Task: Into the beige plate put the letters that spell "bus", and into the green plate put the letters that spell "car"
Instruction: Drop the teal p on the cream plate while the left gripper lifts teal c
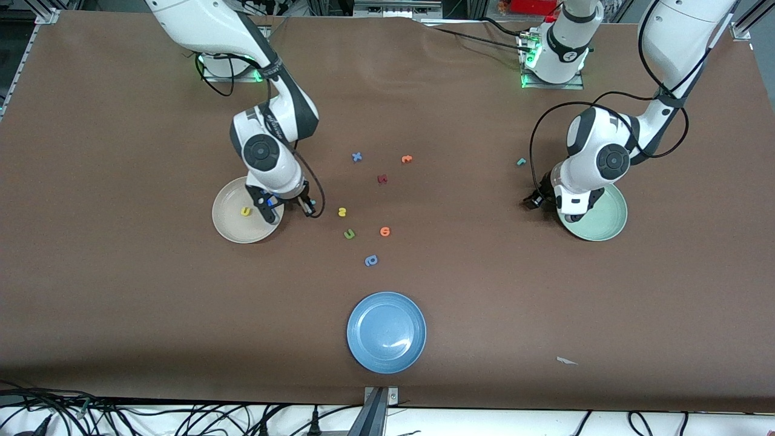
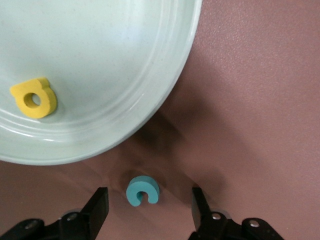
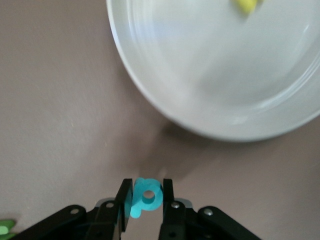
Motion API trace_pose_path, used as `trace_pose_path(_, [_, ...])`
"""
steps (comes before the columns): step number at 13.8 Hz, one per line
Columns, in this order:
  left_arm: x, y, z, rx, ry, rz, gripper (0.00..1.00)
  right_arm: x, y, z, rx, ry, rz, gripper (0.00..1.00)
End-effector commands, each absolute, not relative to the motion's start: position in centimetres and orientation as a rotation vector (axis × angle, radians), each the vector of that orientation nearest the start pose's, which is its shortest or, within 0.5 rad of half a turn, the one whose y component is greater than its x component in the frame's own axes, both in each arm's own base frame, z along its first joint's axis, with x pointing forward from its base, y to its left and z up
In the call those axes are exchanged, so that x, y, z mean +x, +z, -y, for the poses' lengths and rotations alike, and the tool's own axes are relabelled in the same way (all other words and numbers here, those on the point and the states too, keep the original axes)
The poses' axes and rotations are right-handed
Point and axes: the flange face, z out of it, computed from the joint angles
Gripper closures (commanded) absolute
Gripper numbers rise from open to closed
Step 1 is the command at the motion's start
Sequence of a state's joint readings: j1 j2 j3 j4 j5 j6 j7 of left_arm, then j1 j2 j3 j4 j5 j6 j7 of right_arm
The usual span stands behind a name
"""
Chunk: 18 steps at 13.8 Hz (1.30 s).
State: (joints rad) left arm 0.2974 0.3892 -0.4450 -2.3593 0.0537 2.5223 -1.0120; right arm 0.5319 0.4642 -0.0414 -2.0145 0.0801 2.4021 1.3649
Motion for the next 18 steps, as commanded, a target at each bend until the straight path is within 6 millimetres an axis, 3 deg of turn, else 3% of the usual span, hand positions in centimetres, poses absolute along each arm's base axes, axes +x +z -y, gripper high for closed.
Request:
trace_pose_path(1, [47.3,17.0,8.6,-2.860,0.356,1.286,0.46,54.5,25.0,-23.4,-2.947,0.150,-1.296,0.78])
trace_pose_path(3, [47.3,16.9,8.6,-2.859,0.360,1.284,0.56,54.9,24.6,-20.3,-3.003,0.188,-1.228,0.78])
trace_pose_path(7, [47.3,16.9,8.6,-2.859,0.360,1.284,0.70,53.5,20.7,-16.2,-3.056,0.255,-1.183,0.75])
trace_pose_path(10, [47.4,17.0,8.6,-2.861,0.356,1.285,0.77,53.0,19.5,-16.2,-3.059,0.288,-1.192,0.75])
trace_pose_path(11, [47.5,17.1,8.6,-2.862,0.352,1.286,0.79,52.7,19.2,-16.3,-3.063,0.300,-1.191,0.67])
trace_pose_path(14, [48.1,18.3,8.6,-2.876,0.319,1.268,0.84,52.7,19.3,-16.5,-3.058,0.299,-1.200,0.17])
trace_pose_path(16, [48.9,20.5,8.3,-2.889,0.271,1.242,0.84,52.9,20.3,-17.2,-3.046,0.284,-1.194,0.10])
trace_pose_path(18, [50.0,22.8,8.0,-2.892,0.310,1.155,0.84,53.4,22.3,-21.3,-2.999,0.232,-1.210,0.10])
